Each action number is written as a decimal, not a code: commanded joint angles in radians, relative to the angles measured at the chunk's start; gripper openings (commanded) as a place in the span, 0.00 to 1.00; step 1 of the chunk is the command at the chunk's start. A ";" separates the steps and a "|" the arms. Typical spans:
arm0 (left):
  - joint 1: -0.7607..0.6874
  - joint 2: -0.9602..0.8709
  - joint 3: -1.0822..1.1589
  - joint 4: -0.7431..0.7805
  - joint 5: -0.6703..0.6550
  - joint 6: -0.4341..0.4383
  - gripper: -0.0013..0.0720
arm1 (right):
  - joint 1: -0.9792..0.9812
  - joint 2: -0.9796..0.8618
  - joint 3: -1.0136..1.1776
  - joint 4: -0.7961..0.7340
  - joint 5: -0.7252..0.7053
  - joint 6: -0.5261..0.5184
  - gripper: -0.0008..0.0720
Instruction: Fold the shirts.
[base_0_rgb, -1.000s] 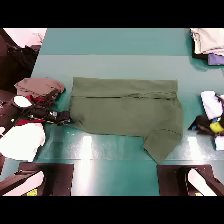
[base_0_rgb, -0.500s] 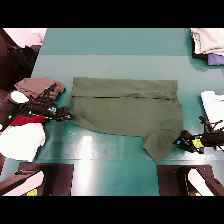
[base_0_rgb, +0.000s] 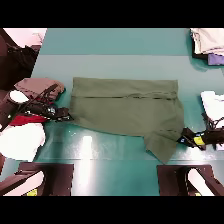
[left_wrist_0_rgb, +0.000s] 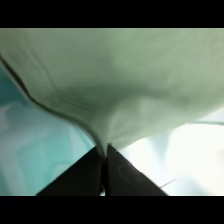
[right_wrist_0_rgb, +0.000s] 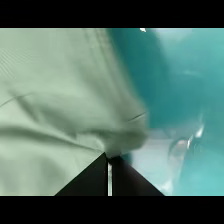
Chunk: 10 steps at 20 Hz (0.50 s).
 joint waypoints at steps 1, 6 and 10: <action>0.000 0.054 0.011 0.091 -0.077 -0.032 0.04 | 0.000 0.040 0.116 -0.110 0.176 -0.007 0.03; 0.000 0.217 -0.022 0.146 -0.335 -0.127 0.05 | 0.000 0.251 0.244 -0.179 0.333 -0.002 0.03; 0.000 0.239 -0.002 0.100 -0.233 -0.130 0.05 | 0.000 0.294 0.311 -0.118 0.233 -0.002 0.03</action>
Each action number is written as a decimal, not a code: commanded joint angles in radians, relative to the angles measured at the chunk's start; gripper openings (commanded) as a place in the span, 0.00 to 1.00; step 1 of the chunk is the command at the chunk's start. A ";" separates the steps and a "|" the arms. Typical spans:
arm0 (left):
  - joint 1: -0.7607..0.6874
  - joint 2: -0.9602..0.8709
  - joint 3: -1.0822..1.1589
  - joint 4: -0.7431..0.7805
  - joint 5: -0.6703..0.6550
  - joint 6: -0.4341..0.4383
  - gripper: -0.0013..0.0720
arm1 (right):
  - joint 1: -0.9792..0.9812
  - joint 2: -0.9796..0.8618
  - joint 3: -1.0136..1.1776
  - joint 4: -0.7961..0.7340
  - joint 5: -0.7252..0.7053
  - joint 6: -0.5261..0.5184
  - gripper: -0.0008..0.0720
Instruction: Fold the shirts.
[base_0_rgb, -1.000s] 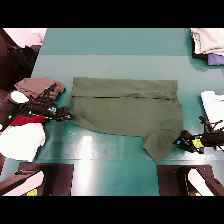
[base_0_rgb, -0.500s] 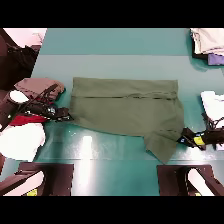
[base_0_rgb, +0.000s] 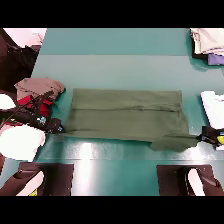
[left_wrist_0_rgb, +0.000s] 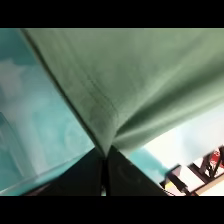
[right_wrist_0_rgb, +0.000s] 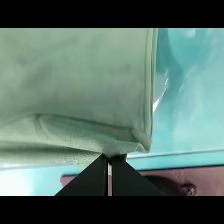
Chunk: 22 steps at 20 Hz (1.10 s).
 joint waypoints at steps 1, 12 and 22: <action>0.001 0.010 0.026 -0.025 0.130 -0.018 0.05 | 0.000 0.007 0.071 0.093 -0.071 0.000 0.03; 0.001 -0.408 0.367 -0.034 0.396 -0.003 0.05 | 0.302 -0.596 0.447 0.173 -0.361 0.019 0.03; 0.001 -0.554 0.463 -0.056 0.617 -0.052 0.96 | 0.357 -0.941 0.727 0.220 -0.420 0.070 0.49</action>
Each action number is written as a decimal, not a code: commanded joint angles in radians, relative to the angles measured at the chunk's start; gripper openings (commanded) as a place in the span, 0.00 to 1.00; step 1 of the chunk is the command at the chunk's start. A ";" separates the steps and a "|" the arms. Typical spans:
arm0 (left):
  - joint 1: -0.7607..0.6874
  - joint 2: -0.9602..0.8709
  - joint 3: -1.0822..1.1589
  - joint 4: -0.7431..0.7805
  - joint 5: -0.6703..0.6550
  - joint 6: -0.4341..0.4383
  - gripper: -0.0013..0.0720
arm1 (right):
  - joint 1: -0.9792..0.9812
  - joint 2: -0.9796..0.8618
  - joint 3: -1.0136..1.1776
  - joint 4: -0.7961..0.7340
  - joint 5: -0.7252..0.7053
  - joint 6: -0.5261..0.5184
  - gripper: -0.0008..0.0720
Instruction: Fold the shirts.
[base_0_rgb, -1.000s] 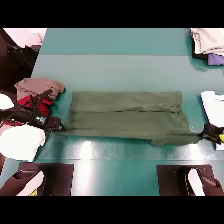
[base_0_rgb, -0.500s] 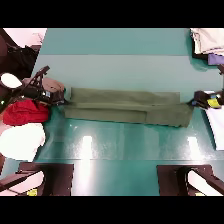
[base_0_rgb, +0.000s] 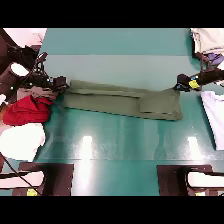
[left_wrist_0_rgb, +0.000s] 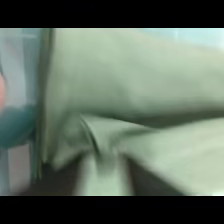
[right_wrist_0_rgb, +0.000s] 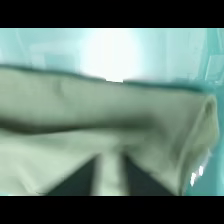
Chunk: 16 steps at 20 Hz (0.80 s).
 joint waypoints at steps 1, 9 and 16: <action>0.000 -0.026 0.028 -0.013 0.069 -0.052 0.91 | -0.006 -0.084 0.079 0.047 -0.042 0.014 0.65; 0.000 -0.026 0.137 -0.046 -0.178 -0.023 0.05 | -0.245 0.086 -0.159 0.107 0.043 -0.163 0.65; -0.125 -0.026 0.137 -0.083 -0.189 -0.023 0.05 | -0.371 -0.004 -0.357 0.280 0.072 -0.396 0.97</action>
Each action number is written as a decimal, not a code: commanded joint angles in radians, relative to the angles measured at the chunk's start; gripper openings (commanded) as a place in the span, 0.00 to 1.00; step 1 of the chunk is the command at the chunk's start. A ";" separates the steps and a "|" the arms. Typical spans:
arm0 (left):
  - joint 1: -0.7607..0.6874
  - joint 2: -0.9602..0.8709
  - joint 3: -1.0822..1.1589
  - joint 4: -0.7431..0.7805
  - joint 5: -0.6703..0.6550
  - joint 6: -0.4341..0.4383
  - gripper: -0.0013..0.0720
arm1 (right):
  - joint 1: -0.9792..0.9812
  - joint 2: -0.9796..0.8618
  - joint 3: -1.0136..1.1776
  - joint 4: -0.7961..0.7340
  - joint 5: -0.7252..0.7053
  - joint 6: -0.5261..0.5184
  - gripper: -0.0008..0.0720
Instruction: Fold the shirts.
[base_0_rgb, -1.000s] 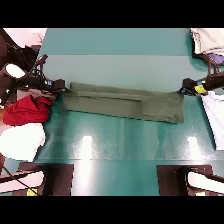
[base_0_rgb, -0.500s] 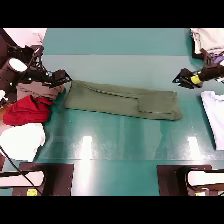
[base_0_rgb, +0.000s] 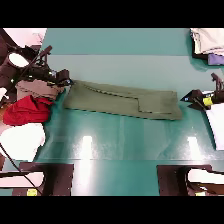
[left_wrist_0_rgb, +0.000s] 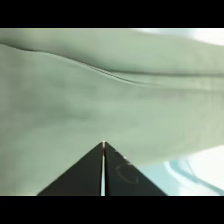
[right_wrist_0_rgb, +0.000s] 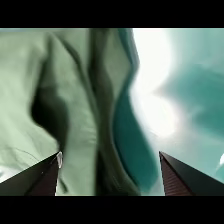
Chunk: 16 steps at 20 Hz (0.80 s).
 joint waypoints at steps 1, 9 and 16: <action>-0.088 -0.001 0.002 -0.010 -0.013 0.003 0.05 | -0.035 -0.068 -0.055 0.116 0.021 -0.142 0.97; -0.182 -0.001 0.002 -0.008 -0.005 0.002 0.05 | 0.052 -0.170 -0.055 0.211 0.035 -0.254 0.96; -0.198 -0.011 0.002 -0.007 0.012 -0.006 0.05 | 0.149 -0.146 0.043 0.206 0.041 -0.253 0.04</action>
